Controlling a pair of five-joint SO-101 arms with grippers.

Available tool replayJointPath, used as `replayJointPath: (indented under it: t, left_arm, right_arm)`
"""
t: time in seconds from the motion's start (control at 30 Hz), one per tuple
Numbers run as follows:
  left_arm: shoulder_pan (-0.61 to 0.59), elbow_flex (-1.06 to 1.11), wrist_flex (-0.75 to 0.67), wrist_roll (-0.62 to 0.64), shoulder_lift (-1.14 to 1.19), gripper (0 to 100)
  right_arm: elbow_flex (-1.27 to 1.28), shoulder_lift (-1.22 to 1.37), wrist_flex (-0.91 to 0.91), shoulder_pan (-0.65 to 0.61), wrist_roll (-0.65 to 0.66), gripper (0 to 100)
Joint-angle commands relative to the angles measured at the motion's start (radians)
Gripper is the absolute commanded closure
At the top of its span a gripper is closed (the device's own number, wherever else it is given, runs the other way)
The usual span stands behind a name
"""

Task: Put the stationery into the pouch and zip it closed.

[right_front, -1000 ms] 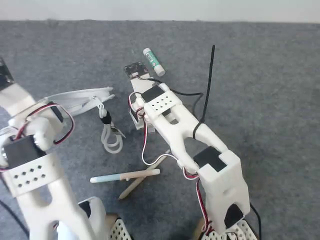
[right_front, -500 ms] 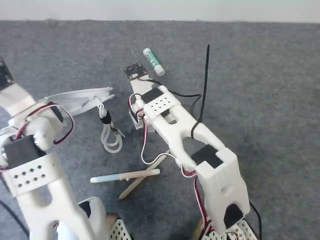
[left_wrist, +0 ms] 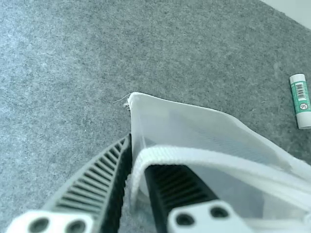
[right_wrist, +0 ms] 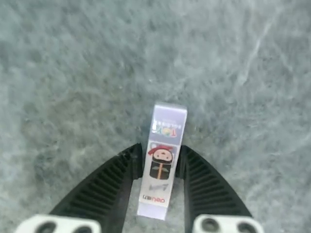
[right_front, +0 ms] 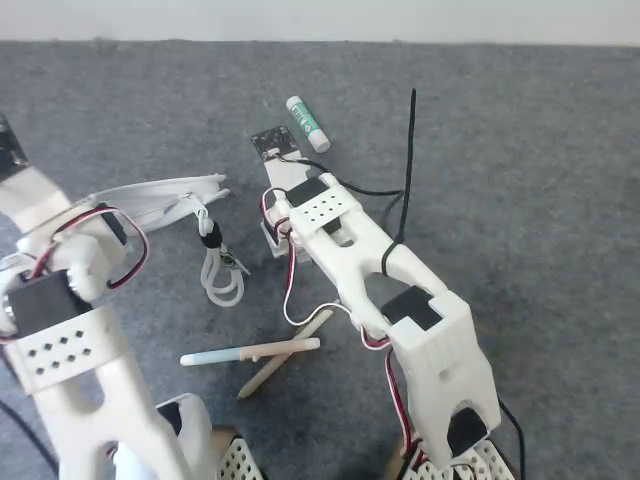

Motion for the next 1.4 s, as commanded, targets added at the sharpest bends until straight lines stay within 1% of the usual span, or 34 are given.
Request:
replayJointPath:
  t: [0.0,0.3,0.4,0.47,0.53,0.87,1.17,1.37]
  left_arm:
    - [-0.003,-0.007,-0.025,0.018,-0.003,99]
    - [-0.003,-0.007,-0.025,0.018,-0.003,99]
    - [-0.003,-0.007,-0.025,0.017,-0.003,99]
    - [-0.003,-0.007,-0.025,0.017,-0.003,99]
    - [-0.003,-0.005,-0.025,0.017,-0.002,99]
    - [-0.003,-0.005,-0.025,0.017,-0.002,99]
    - [-0.003,0.002,-0.029,0.017,-0.003,99]
    - [0.000,0.005,-0.031,0.017,-0.005,99]
  right_arm:
    - [-0.078,0.001,-0.022,0.024,0.029,87.2]
    - [-0.101,0.005,-0.025,0.044,0.029,87.5]
    - [-0.100,0.007,-0.025,0.042,0.031,94.0]
    - [-0.100,0.007,-0.025,0.041,0.071,99.4]
    - [-0.095,0.004,-0.013,0.041,0.121,98.7]
    - [-0.110,-0.087,0.125,0.041,0.127,99.2]
    - [-0.110,-0.251,0.291,0.036,0.127,99.2]
    - [-0.110,-0.364,0.417,-0.012,0.133,99.2]
